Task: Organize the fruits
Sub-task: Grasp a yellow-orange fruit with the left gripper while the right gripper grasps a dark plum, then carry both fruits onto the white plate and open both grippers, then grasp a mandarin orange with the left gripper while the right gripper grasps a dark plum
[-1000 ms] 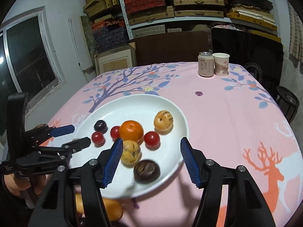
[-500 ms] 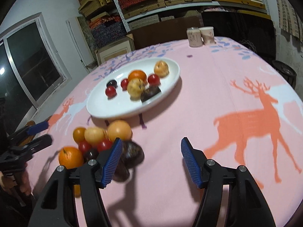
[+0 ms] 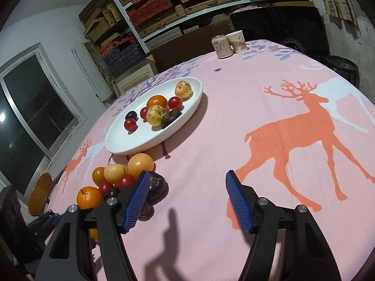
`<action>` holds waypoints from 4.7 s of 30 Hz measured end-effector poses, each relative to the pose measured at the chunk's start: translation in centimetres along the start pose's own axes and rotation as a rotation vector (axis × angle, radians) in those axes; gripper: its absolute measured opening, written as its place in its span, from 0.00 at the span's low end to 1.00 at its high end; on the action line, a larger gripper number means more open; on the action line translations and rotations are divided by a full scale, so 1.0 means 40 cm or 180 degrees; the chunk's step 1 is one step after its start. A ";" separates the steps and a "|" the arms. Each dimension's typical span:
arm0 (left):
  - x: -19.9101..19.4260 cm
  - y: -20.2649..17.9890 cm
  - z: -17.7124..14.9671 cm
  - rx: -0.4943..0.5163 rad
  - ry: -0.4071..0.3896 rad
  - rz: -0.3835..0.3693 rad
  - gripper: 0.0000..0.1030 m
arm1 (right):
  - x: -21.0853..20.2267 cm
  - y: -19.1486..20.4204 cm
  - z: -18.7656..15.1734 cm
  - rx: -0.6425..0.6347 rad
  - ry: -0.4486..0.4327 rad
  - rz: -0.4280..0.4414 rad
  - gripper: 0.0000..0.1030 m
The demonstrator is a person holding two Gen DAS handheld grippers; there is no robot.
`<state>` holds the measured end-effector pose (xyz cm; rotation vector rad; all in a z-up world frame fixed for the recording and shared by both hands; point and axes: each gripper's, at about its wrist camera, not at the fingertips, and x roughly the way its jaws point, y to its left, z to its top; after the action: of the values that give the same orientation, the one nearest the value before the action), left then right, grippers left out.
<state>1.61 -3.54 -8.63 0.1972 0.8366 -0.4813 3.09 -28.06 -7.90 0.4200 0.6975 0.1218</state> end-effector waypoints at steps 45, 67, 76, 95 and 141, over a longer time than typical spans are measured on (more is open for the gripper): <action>-0.034 0.050 -0.024 -0.0224 -0.0134 -0.0039 0.35 | 0.112 0.237 -0.083 -0.1047 0.0653 -0.0386 0.40; -0.110 0.095 -0.006 -0.0352 -0.0415 -0.0053 0.35 | -0.006 0.163 -0.068 -0.0761 0.0311 -0.0106 0.39; -0.110 0.145 0.132 -0.0317 -0.0522 -0.0074 0.36 | -0.039 0.158 0.060 -0.0786 0.0077 -0.0080 0.39; 0.281 0.175 0.415 -0.0213 0.0284 -0.0245 0.39 | 0.331 0.130 0.329 -0.0851 0.0428 -0.0359 0.43; -0.005 0.106 0.061 -0.0352 -0.0519 0.0011 0.43 | 0.124 0.189 -0.024 -0.1253 0.0668 -0.0317 0.54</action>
<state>5.16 -0.62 -6.95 0.0565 0.7010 -0.4404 6.48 -19.66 -8.39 -0.0059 0.8775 0.2065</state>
